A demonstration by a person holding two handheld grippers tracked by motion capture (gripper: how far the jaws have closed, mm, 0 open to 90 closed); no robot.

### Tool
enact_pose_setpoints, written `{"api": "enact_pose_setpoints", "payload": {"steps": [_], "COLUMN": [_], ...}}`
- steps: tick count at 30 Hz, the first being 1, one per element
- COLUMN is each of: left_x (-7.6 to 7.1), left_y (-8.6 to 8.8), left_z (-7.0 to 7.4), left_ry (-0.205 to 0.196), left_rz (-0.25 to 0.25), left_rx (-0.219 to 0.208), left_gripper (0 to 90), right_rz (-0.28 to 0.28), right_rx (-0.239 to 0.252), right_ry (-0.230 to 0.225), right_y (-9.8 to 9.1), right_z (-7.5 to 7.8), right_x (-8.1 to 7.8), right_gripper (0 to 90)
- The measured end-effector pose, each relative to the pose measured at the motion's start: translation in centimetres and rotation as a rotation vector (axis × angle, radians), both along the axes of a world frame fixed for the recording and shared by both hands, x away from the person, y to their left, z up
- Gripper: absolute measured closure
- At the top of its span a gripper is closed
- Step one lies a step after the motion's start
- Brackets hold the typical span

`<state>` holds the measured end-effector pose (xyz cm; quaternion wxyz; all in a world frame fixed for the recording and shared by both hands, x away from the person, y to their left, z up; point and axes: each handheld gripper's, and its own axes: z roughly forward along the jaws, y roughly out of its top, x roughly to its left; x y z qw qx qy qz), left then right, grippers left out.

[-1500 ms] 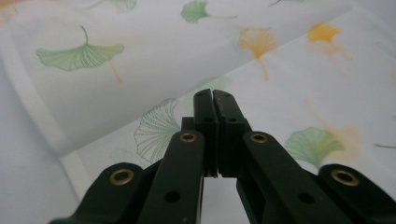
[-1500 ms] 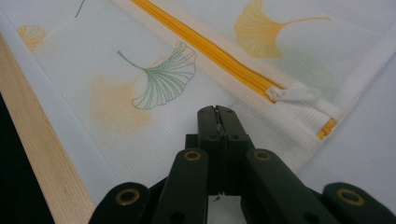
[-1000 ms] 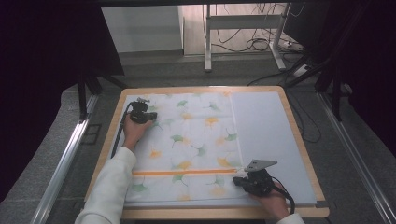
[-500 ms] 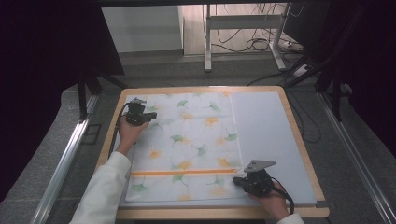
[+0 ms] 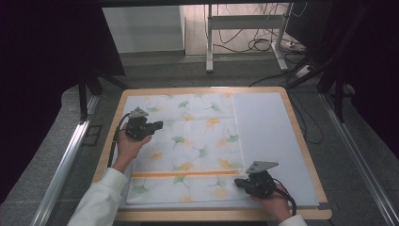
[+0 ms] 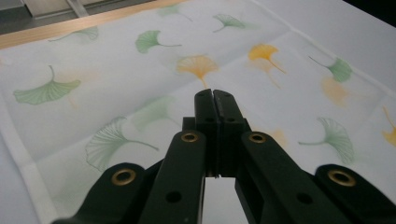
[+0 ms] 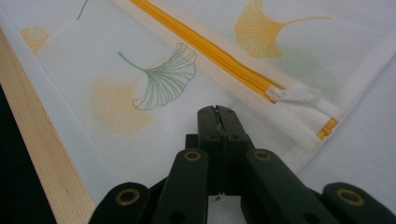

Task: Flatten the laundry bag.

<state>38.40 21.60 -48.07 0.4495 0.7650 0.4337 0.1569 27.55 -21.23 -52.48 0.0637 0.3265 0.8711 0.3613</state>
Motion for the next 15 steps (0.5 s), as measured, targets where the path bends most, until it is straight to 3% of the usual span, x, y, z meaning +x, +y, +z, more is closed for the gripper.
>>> {"api": "enact_pose_setpoints", "payload": {"steps": [4,7,8,12,15], "left_x": [-1.4,-2.1,-3.0,-4.2,-4.8], "left_y": [-0.2,-0.4,-0.8,-1.3,-1.8], "left_z": [-0.2,-0.4,-0.5,-0.4,-0.2], "left_ry": [0.003,-0.006,-0.033,-0.045,-0.048], "left_rz": [-0.018,-0.032,-0.031,-0.055,-0.071], "left_rx": [-0.023,-0.013,0.005,-0.030,-0.027], "left_gripper": [90.0,90.0,90.0,90.0,90.0], "right_rz": [-0.001,-0.004,-0.008,-0.007,-0.006], "right_rx": [-0.002,-0.006,-0.007,-0.008,-0.013], "right_ry": [-0.004,-0.010,-0.010,-0.009,-0.011], "right_y": [0.0,0.1,0.1,0.1,0.2], "right_z": [0.0,0.0,0.0,0.0,0.1], "right_x": [0.0,-0.1,-0.2,-0.1,-0.2], "right_gripper": [89.0,89.0,89.0,89.0,89.0]}}
